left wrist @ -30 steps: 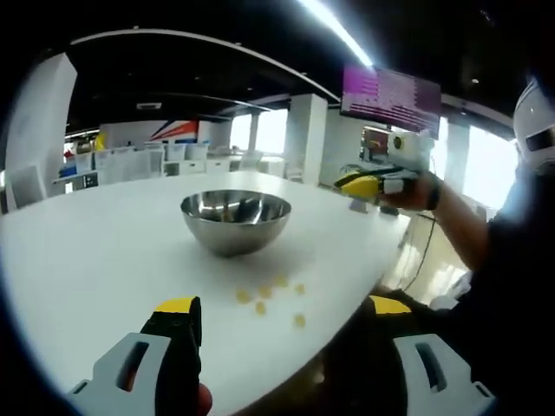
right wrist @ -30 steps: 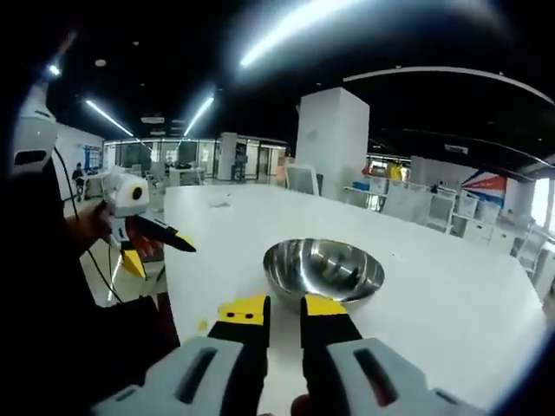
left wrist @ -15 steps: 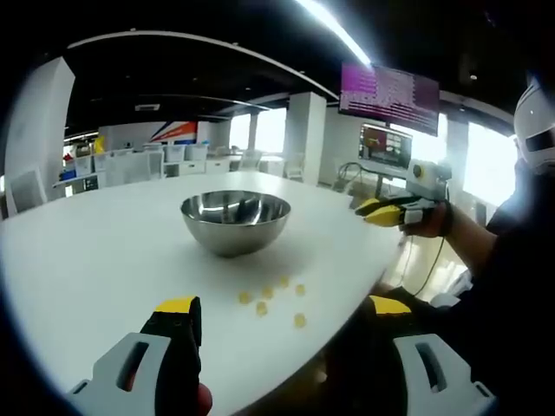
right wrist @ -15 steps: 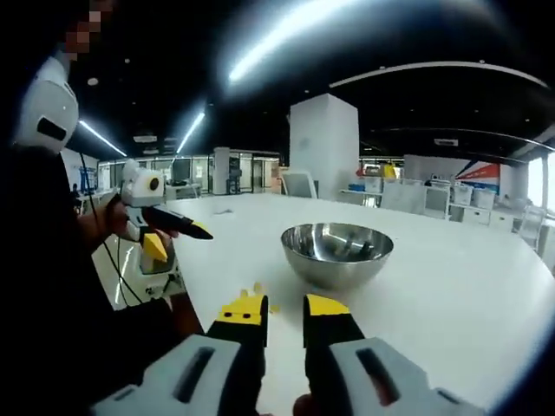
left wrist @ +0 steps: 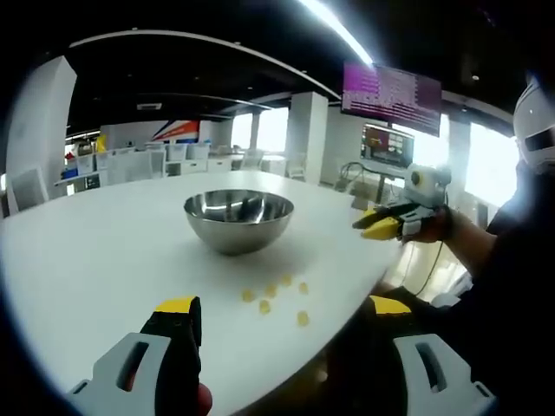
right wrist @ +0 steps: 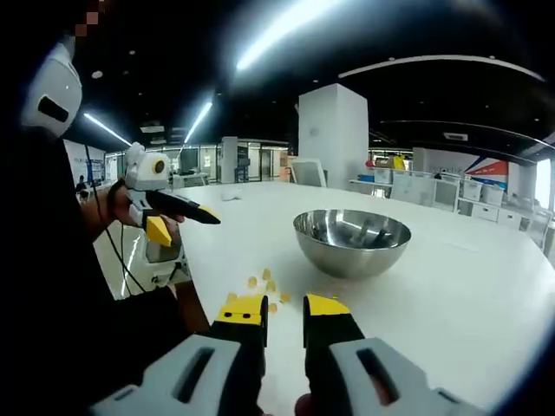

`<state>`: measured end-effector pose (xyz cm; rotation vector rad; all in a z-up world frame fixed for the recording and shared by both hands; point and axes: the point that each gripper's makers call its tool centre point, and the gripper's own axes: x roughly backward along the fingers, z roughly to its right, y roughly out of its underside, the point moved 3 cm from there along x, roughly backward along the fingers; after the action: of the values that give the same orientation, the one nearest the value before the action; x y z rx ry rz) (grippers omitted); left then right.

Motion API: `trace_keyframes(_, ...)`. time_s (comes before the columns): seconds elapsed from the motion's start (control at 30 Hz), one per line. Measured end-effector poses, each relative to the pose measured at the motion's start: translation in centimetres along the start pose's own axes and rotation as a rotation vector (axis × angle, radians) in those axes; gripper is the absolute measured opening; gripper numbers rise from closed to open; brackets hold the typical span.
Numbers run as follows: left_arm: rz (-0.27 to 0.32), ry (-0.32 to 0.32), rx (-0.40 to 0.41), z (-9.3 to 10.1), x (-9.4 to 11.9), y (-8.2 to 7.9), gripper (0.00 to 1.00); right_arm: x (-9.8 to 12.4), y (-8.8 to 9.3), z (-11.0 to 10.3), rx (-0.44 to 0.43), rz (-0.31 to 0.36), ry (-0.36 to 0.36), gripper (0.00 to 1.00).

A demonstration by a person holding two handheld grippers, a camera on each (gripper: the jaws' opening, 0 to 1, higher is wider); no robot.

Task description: Pick up the QQ candy scattered on the table and place it into the stainless steel bowl on the table

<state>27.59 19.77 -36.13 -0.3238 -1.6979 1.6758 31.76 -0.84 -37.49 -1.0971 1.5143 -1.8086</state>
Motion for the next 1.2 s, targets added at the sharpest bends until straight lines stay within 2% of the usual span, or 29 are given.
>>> trace_keyframes(0.23, -0.003, -0.001, 0.005, -0.2, 0.0, 0.2, 0.77, -4.7, 2.3, -1.5, -0.009, -0.066, -0.053, 0.17)
trace_keyframes(0.5, -0.010, -0.011, 0.014, -0.5, 0.3, 0.6, 0.77, -7.8, 4.0, -2.0, -0.019, -0.117, -0.092, 0.17)
trace_keyframes(0.77, -0.013, -0.014, 0.019, -0.8, 0.3, 0.8, 0.77, -9.4, 4.2, -2.6, 0.004, -0.131, -0.109, 0.17)
trace_keyframes(1.2, -0.018, -0.011, 0.025, -1.1, 0.0, 1.1, 0.77, -9.7, 4.7, -1.9, 0.024, -0.150, -0.090, 0.14)
